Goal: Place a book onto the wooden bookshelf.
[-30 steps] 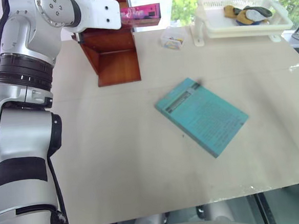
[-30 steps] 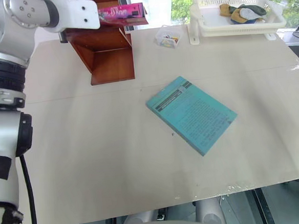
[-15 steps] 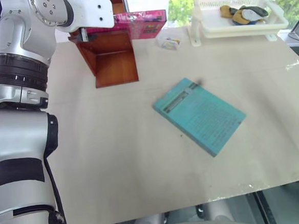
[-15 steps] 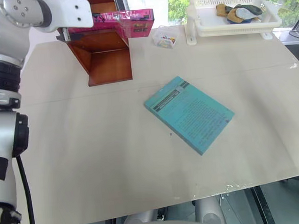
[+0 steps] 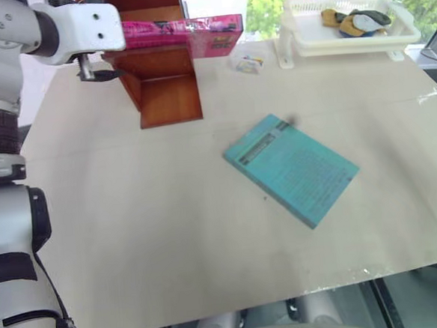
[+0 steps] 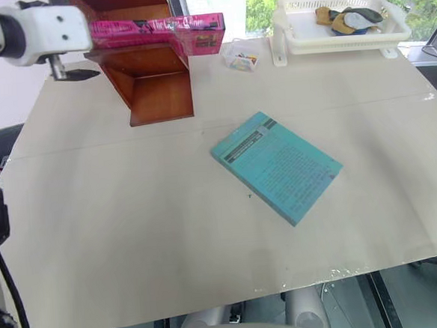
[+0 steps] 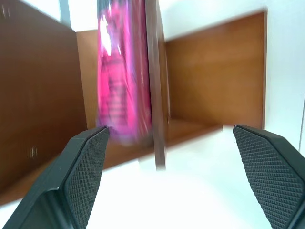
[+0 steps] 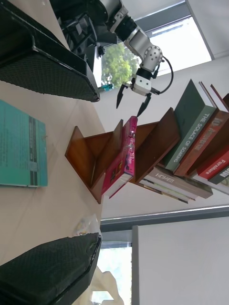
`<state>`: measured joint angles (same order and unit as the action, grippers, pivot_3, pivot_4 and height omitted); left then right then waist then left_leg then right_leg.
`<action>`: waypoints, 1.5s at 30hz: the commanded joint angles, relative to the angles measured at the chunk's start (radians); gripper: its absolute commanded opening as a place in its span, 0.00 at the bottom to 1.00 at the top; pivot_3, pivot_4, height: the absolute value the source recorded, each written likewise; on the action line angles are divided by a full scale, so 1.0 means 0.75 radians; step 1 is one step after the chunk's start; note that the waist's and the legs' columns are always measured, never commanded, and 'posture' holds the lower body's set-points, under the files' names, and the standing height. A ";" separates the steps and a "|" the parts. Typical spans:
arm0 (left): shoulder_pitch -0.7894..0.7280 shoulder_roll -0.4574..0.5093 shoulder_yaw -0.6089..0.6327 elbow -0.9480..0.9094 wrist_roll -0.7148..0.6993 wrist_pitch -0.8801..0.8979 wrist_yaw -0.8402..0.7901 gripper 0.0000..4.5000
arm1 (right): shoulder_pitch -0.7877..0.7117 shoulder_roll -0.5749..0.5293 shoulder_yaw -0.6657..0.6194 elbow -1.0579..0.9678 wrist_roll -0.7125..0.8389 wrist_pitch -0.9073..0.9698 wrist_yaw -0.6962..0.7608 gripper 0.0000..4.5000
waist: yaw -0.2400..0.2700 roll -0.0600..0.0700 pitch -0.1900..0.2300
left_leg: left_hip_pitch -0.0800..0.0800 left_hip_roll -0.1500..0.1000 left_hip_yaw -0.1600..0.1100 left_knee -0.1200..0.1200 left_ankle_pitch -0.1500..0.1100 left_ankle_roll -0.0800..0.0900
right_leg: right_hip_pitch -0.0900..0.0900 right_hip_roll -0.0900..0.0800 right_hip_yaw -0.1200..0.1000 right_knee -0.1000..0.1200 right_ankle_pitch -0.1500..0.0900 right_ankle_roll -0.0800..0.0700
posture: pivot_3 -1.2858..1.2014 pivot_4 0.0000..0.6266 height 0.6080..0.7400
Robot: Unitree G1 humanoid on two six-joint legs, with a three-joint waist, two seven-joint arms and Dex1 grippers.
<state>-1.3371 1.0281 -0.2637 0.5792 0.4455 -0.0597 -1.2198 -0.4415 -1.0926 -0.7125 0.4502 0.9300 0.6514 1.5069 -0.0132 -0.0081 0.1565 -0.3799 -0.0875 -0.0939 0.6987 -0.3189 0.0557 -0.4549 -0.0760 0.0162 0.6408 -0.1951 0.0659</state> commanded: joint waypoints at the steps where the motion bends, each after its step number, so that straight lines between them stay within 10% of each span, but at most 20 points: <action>1: -0.019 0.008 0.041 -0.013 -0.008 -0.047 0.079 0.98 | -0.003 -0.022 -0.044 -0.048 0.021 -0.003 0.013 1.00 | 0.004 0.000 0.000 | 0.000 0.000 0.000 0.001 0.000 0.000 | 0.000 0.000 0.000 0.000 0.000 0.000 | 0.52 0.24 1.00; 45: -0.360 -0.328 -0.204 0.747 0.258 -0.256 0.582 0.98 | 0.289 0.097 -0.267 -0.355 0.116 0.012 -0.168 1.00 | 0.002 -0.001 -0.001 | 0.000 -0.001 0.002 0.003 -0.001 0.001 | 0.001 0.000 0.001 0.002 0.000 0.000 | 0.52 0.24 1.00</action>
<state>-1.5675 0.7698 -0.4249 1.1499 0.6442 -0.2349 -0.7892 -0.2189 -1.0144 -0.8844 0.2135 0.9949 0.6706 1.3841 -0.0118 -0.0086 0.1561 -0.3800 -0.0884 -0.0926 0.7010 -0.3193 0.0566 -0.4543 -0.0763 0.0166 0.6425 -0.1950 0.0662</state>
